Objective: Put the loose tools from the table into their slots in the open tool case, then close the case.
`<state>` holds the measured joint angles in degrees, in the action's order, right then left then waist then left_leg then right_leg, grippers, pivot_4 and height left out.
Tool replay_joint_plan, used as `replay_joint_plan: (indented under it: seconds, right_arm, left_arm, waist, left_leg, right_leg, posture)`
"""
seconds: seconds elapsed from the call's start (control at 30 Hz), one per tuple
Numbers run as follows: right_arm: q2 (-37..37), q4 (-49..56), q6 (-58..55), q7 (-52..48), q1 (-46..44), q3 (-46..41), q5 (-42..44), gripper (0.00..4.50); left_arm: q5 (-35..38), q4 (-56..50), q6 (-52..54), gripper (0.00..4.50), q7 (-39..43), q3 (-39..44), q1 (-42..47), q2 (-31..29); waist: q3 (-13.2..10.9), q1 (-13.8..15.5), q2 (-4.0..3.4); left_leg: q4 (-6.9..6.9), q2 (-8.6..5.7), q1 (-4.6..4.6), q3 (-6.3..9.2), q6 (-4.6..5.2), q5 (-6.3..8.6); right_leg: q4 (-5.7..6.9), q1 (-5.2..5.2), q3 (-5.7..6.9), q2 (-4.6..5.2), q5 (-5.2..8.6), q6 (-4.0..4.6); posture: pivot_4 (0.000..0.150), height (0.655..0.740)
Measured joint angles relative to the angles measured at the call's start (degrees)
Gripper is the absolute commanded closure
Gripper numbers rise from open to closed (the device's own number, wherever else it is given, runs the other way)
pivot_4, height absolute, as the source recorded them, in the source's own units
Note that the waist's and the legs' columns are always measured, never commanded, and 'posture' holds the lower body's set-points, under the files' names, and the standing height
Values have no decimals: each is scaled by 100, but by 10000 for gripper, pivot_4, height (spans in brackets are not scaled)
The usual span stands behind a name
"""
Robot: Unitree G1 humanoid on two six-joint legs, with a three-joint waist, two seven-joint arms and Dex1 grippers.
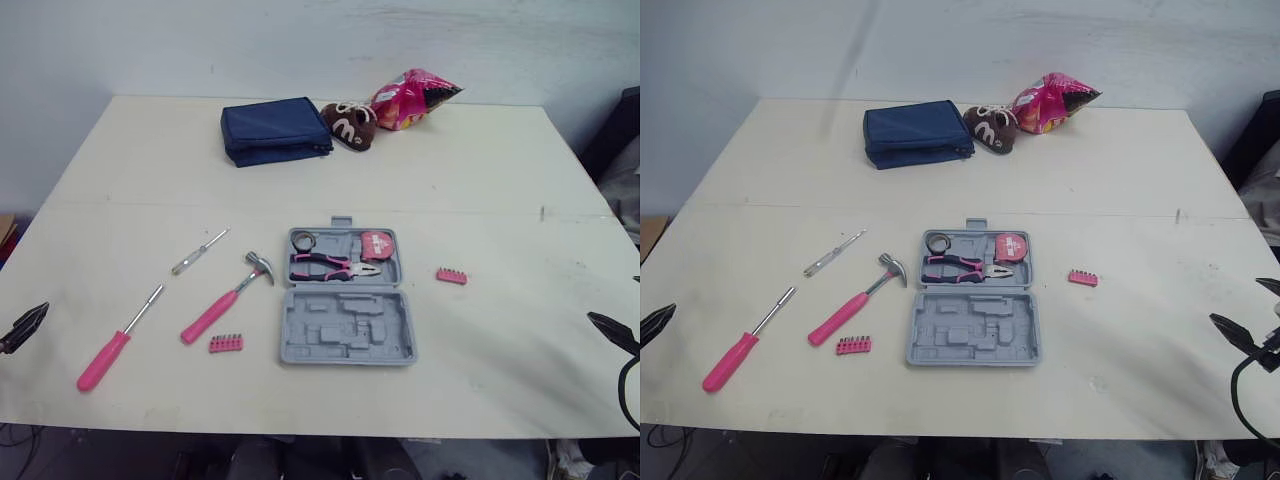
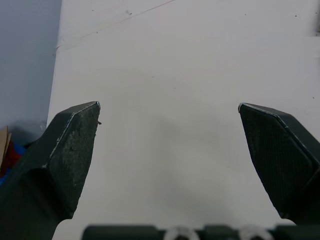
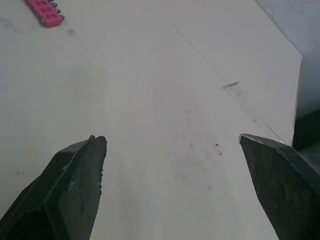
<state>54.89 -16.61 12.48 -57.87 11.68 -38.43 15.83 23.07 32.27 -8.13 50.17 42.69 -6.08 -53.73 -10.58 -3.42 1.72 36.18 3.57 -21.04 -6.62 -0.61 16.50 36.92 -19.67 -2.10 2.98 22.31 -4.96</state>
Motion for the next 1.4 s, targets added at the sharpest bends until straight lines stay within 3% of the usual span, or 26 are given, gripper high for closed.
replay_joint_plan:
  seconds: [0.23, 0.57, 0.9, 1.13, 1.27, 1.4]
  right_arm:
    - [0, -9, -2, -124, -70, 0, 49, 620]
    - [-1, 212, -311, -363, -70, 3, 383, 620]
    - [-543, 1404, -532, -737, 101, 210, 1087, 620]
    - [-1158, 2619, -883, -725, 69, 316, 2015, 620]
    - [-1477, 3001, -893, -697, -81, 653, 2203, 620]
    - [-1816, 3328, -898, -498, -253, 925, 2337, 620]
  left_arm:
    - [593, -290, 811, 0, 522, 76, -48, 0]
    - [622, -551, 1190, 0, 828, 121, -93, -7]
    - [628, -744, 1587, 0, 1130, 119, 99, -218]
    - [859, -991, 2515, 0, 1579, 312, -152, -635]
    - [1088, -1877, 3248, 0, 1475, 234, -197, -570]
    - [1123, -2710, 3903, 0, 1016, -528, 303, -534]
  waist:
    - [0, -1, 0]
    - [0, 1, -1]
    - [-1, 1, -2]
    - [-1, 0, 0]
    - [-1, 20, 0]
    - [0, 79, 1]
  left_leg:
    - [1, 0, 0, 1, 0, 0]
    - [0, 0, -1, 1, 0, 0]
    - [0, 0, -3, 2, 0, 0]
    - [0, 7, -3, 7, -3, 1]
    - [2, 3, -6, 9, -2, 1]
    - [6, 3, -10, 21, -6, -5]
  right_leg:
    - [2, 0, 1, 0, 0, 0]
    - [1, 0, 0, 0, 0, 0]
    - [1, -1, 0, -2, 0, 0]
    - [3, -1, 3, -4, 1, 3]
    - [3, 1, 4, 1, 0, 3]
    - [7, 2, 14, -1, 0, 4]
  posture:
    - [1500, 7400]
    - [1500, 7400]
    - [1500, 7400]
    - [1500, 7400]
    - [1500, 7400]
    - [1500, 7400]
